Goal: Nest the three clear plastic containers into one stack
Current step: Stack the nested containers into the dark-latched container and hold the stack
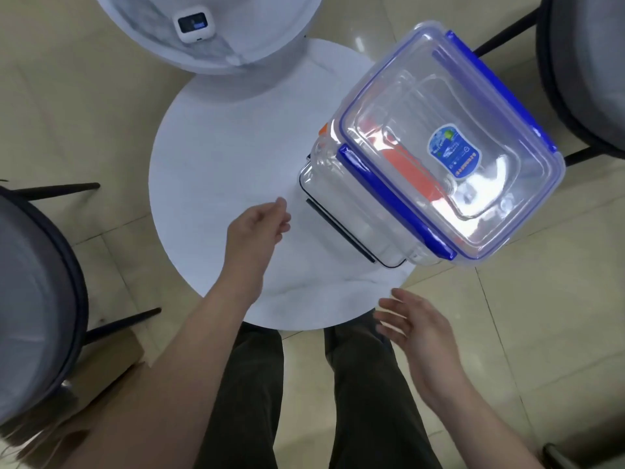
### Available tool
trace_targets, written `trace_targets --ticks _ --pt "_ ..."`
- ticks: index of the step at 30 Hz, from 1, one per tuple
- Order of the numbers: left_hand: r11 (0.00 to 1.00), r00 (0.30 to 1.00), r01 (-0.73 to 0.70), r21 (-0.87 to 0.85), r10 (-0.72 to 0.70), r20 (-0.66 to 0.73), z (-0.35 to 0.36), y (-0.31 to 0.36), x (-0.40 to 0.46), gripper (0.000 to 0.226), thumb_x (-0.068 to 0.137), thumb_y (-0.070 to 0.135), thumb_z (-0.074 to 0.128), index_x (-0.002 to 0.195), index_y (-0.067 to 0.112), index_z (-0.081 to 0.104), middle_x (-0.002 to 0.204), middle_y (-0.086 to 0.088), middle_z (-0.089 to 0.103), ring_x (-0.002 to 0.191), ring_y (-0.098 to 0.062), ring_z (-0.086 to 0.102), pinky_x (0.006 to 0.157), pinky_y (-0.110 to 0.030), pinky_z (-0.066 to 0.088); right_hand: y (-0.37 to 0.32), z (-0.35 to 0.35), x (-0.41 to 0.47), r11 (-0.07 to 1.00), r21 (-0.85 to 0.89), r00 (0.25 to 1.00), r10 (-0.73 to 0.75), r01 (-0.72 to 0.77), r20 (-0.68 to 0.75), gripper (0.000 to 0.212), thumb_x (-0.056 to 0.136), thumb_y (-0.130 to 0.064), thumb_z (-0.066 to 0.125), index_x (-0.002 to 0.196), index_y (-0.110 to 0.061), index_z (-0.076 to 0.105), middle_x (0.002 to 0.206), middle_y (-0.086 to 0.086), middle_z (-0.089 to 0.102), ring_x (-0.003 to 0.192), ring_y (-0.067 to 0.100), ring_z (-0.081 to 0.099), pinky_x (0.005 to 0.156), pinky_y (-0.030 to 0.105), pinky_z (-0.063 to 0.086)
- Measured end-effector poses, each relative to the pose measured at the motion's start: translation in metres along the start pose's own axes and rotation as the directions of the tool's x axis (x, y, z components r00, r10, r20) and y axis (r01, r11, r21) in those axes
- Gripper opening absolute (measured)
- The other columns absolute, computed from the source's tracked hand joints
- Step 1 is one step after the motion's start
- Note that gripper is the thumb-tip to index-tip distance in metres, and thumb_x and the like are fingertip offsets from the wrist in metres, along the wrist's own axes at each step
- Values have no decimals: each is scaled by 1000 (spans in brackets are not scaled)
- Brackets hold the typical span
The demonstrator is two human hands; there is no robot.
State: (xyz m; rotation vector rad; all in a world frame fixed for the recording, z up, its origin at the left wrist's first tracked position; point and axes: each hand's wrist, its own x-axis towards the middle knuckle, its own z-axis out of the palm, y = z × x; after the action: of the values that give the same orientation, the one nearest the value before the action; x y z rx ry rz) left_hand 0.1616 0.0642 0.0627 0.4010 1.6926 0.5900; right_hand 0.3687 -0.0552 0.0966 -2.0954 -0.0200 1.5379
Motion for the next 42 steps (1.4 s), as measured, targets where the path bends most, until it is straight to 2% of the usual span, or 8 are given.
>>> trace_targets --ticks 5,11,14,19,23,27,32,42 --pt "998 998 60 -34 -58 35 9 -26 6 8 93 25 72 97 18 72 100 -6 74 94 -19 70 100 -37 57 15 32 13 998 34 997 48 -50 56 20 102 -17 52 114 -10 66 110 19 72 99 35 72 89 42 58" --pt "978 984 172 -120 -165 70 28 -41 21 14 92 23 74 100 13 70 103 -9 72 91 -22 71 93 -36 60 9 69 42 950 235 978 189 -204 86 20 103 -22 52 120 -13 58 109 13 71 101 29 71 91 40 57" --pt "970 978 205 -135 -196 74 38 -50 31 22 91 26 75 103 9 69 105 -10 72 94 -24 72 92 -38 62 3 84 58 882 398 967 229 -253 107 35 101 -25 56 131 -8 54 110 15 69 102 29 68 92 40 55" --pt "961 974 225 -162 -217 65 54 -54 48 36 87 26 80 113 4 68 106 -11 73 93 -24 74 81 -31 64 -4 98 76 766 589 966 210 -257 149 53 99 -27 60 142 -2 42 114 20 64 107 32 66 105 44 49" --pt "977 985 169 -127 -163 57 65 -53 58 40 83 24 83 114 5 65 104 -11 73 86 -22 74 77 -29 63 -5 100 84 752 608 967 212 -255 143 54 100 -28 59 143 -2 39 113 20 64 105 32 66 106 45 49" --pt "983 991 132 -132 -128 38 71 -54 65 44 82 19 85 116 1 65 96 -8 73 83 -22 74 74 -28 64 -7 100 92 720 648 965 239 -250 107 35 101 -25 56 127 -4 49 110 20 65 106 32 66 107 45 49" --pt "991 996 85 -104 -84 7 80 -59 71 44 80 21 86 113 0 66 103 -14 75 92 -28 77 78 -35 65 -4 101 100 702 685 970 243 -194 26 37 99 -19 59 131 0 56 123 22 67 111 31 69 104 44 52" --pt "994 998 59 -89 -56 37 77 -58 74 43 79 18 87 108 -3 63 103 -20 74 89 -31 78 74 -33 66 -1 104 106 791 598 972 221 -131 -79 37 98 -18 60 131 -3 58 120 19 70 99 27 74 86 36 61"
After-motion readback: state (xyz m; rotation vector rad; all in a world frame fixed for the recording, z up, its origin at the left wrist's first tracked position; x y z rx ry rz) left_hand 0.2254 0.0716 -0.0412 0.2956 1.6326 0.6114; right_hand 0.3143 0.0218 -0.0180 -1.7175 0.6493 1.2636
